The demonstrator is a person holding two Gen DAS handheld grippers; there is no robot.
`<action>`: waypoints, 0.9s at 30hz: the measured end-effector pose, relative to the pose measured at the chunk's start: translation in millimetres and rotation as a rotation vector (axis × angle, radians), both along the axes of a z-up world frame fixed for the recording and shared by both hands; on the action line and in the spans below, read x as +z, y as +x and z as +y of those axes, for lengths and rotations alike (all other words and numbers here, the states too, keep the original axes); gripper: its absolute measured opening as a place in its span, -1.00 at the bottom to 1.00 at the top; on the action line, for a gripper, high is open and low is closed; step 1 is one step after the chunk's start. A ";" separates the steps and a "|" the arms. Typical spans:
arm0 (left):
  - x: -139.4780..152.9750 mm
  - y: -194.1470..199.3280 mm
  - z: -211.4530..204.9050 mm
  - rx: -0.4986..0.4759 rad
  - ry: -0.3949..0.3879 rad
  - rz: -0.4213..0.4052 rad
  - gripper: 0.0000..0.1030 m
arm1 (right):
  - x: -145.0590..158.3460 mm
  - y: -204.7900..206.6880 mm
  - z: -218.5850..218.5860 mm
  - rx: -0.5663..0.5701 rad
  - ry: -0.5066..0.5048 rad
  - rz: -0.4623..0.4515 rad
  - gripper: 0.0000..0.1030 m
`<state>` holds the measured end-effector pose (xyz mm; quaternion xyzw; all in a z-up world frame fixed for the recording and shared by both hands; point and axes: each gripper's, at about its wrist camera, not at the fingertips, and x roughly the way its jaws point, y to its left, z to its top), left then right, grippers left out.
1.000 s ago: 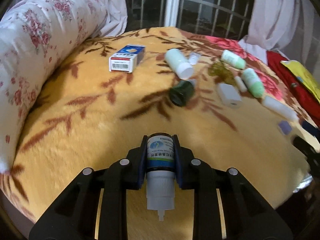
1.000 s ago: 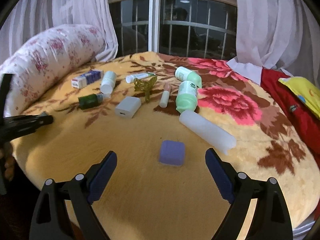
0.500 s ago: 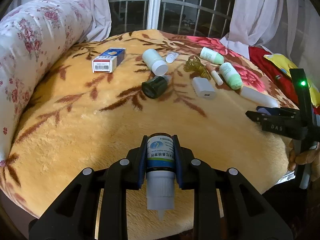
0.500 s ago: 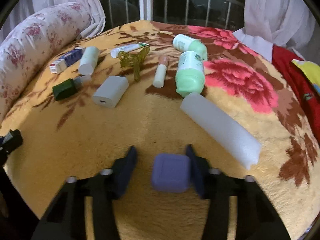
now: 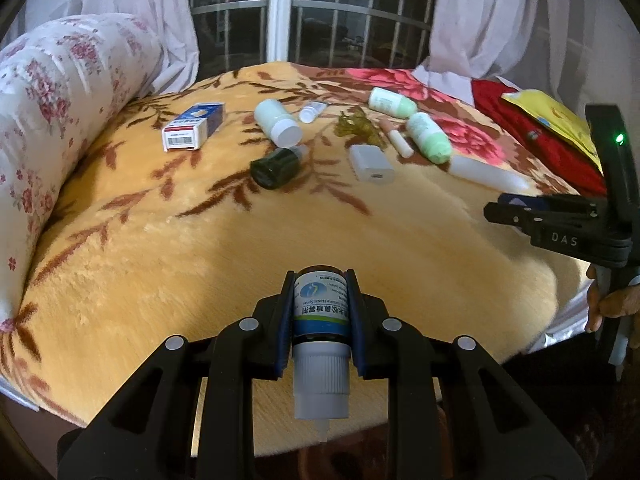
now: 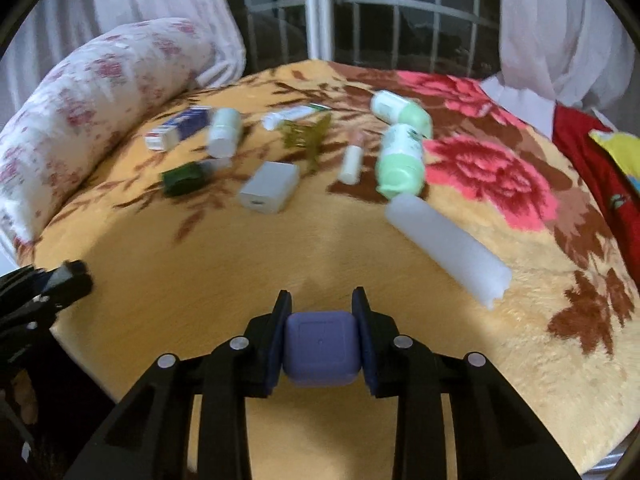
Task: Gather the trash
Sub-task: 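Grasp the purple square with the right tool while the left holds the bottle, then lower both tools over the orange bin and open both to release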
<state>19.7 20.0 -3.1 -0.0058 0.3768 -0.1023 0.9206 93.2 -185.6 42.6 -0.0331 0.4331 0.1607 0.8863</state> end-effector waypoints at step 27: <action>-110.9 -92.0 -35.5 -0.305 0.129 0.455 -0.41 | -113.0 -140.7 70.3 0.280 -0.043 0.334 0.24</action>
